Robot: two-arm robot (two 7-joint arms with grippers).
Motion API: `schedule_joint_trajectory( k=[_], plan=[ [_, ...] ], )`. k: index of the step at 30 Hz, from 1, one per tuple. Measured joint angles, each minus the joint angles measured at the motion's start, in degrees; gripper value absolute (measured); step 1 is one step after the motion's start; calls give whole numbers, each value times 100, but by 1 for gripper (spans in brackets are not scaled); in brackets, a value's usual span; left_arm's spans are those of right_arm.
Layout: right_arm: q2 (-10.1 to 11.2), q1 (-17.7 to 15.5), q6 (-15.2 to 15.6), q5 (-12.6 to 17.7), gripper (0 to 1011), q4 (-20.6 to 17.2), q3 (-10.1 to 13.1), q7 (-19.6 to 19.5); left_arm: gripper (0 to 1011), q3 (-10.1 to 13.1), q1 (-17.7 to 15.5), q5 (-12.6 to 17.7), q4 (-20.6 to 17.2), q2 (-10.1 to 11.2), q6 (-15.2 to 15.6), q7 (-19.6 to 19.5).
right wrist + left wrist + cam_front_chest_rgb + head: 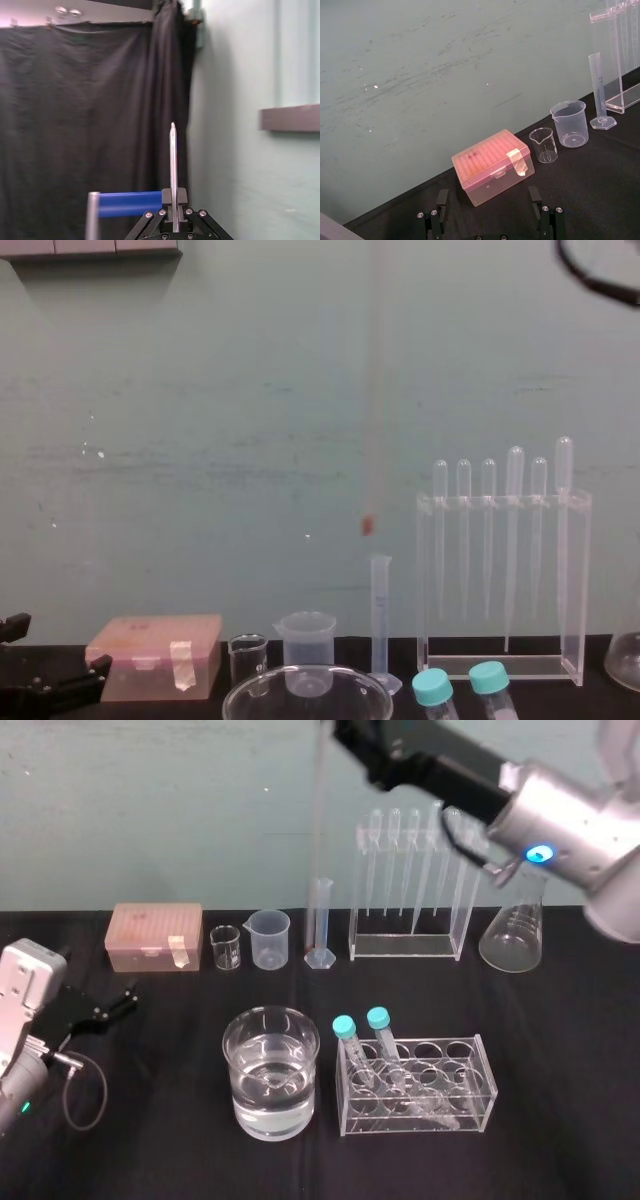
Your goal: Hold the thermometer with one hand and immerse one end into the beaker, then reinsert it into the test tube rack.
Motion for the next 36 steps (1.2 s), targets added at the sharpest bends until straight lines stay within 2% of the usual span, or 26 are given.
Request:
schedule_joint_trajectory(
  k=[5, 10, 17, 20, 26, 36],
  plan=[
    [-290, 193, 121, 151, 55, 329, -405, 345, 1008, 0, 0, 0, 0, 0, 0, 0],
    [-431, 229, 116, 120, 56, 623, -731, 480, 1008, 0, 0, 0, 0, 0, 0, 0],
    [-609, 239, -288, -219, 55, 1315, -1142, 607, 1008, 0, 0, 0, 0, 0, 0, 0],
    [-679, 215, -467, -355, 56, 1552, -1233, 668, 1008, 0, 0, 0, 0, 0, 0, 0],
    [-744, 92, -635, -542, 55, 1835, -1327, 756, 1008, 0, 0, 0, 0, 0, 0, 0],
    [-772, -100, -821, -783, 56, 2042, -1360, 832, 1008, 0, 0, 0, 0, 0, 0, 0]
  ],
)
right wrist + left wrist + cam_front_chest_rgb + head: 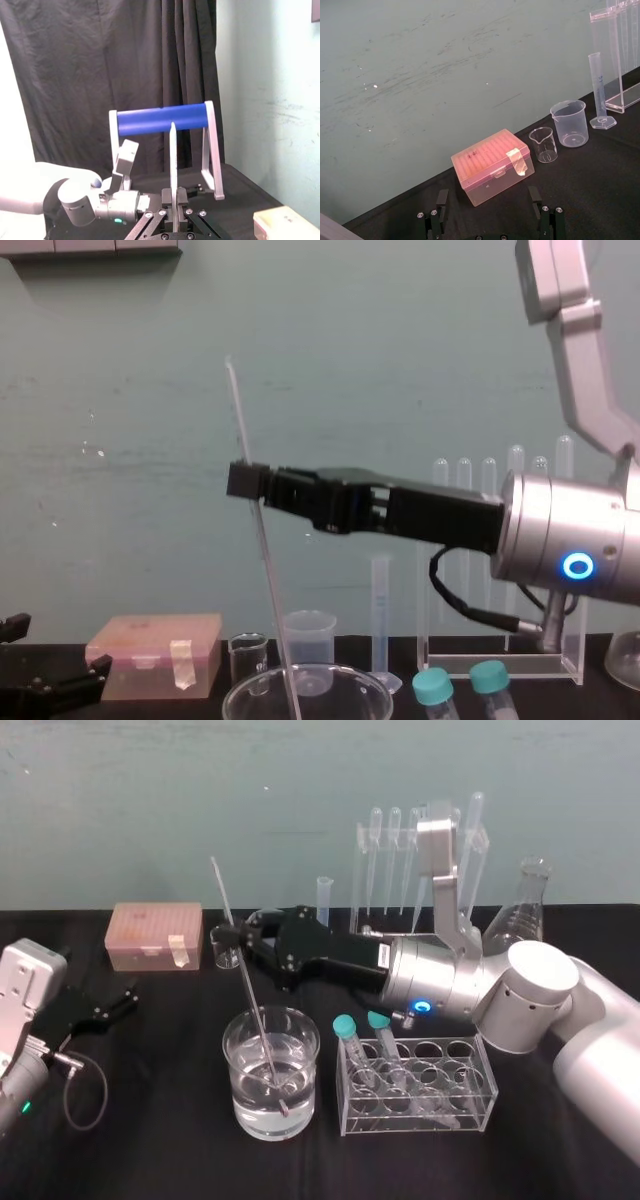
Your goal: Hold the thermometer with one hand and immerse one end into the beaker, then reinsert it into the test tube rack.
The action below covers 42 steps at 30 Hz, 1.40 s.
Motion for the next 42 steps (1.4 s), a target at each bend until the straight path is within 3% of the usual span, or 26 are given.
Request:
schedule_joint_trajectory(
  k=[13, 42],
  plan=[
    [-61, -142, -56, -175, 55, 77, 90, 10, 1008, 0, 0, 0, 0, 0, 0, 0],
    [-71, -238, -5, -169, 55, -85, 234, -56, 1008, 0, 0, 0, 0, 0, 0, 0]
  ],
)
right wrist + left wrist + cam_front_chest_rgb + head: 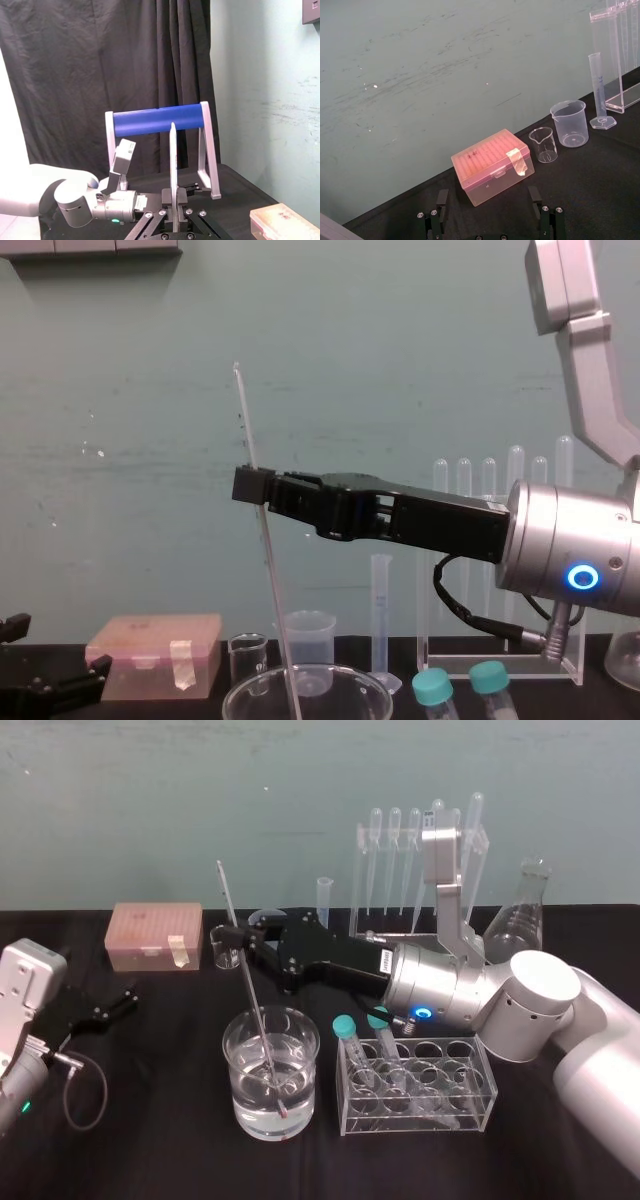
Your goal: Hold the thermometer with one hand and immerse one end into the beaker, then reinsert it into the test tube rack.
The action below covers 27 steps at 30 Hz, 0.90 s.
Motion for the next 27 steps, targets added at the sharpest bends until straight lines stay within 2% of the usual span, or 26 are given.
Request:
schedule_joint_trajectory(
  k=[27],
  plan=[
    [92, -98, 20, -19, 56, -194, 11, -63, 1008, 0, 0, 0, 0, 0, 0, 0]
  ],
)
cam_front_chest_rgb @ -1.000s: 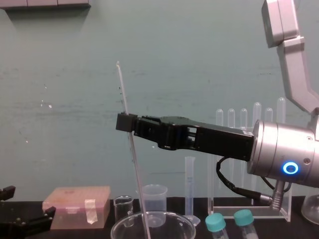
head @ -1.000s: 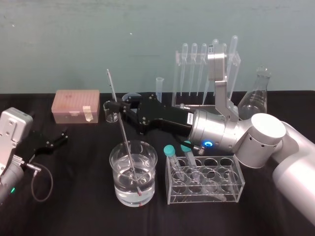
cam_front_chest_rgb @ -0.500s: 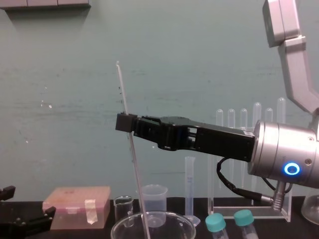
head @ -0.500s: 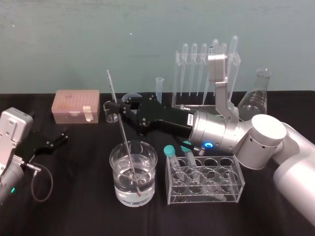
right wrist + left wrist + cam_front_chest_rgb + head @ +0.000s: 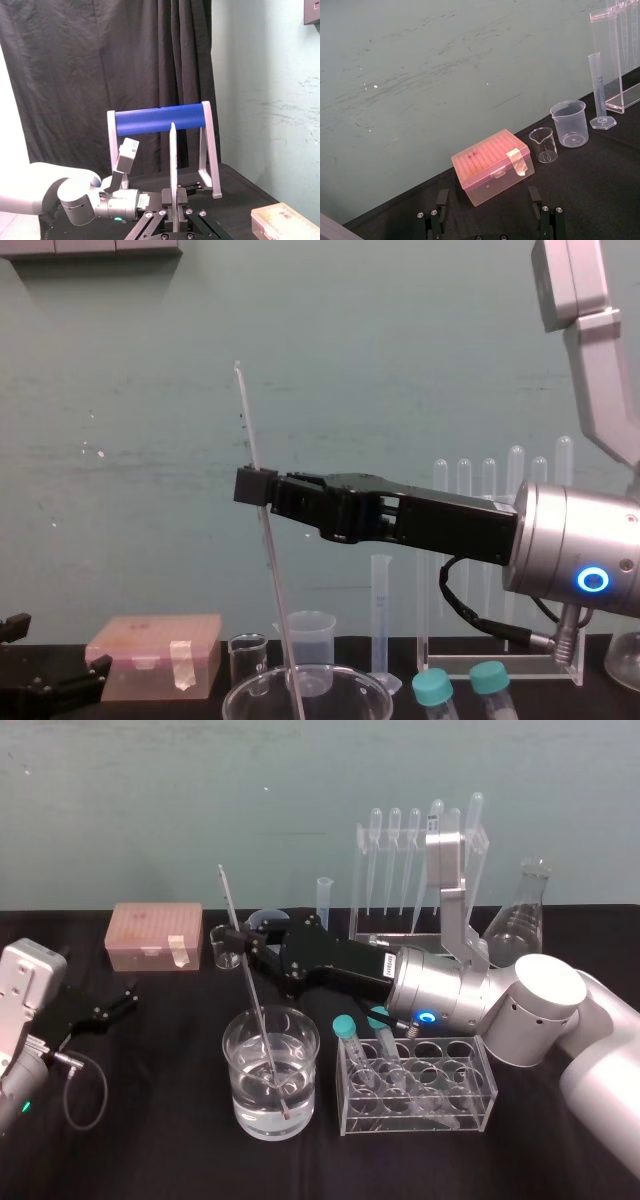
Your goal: Hold the thermometer with one hand and immerse one end into the beaker, then reinsert it into the test tube rack.
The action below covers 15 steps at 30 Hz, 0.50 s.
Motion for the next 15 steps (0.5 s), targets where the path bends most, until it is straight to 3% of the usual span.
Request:
schedule_joint_trajectory(
  k=[15],
  plan=[
    [69, -61, 7, -8, 55, -126, 20, -52, 1008, 0, 0, 0, 0, 0, 0, 0]
  ],
)
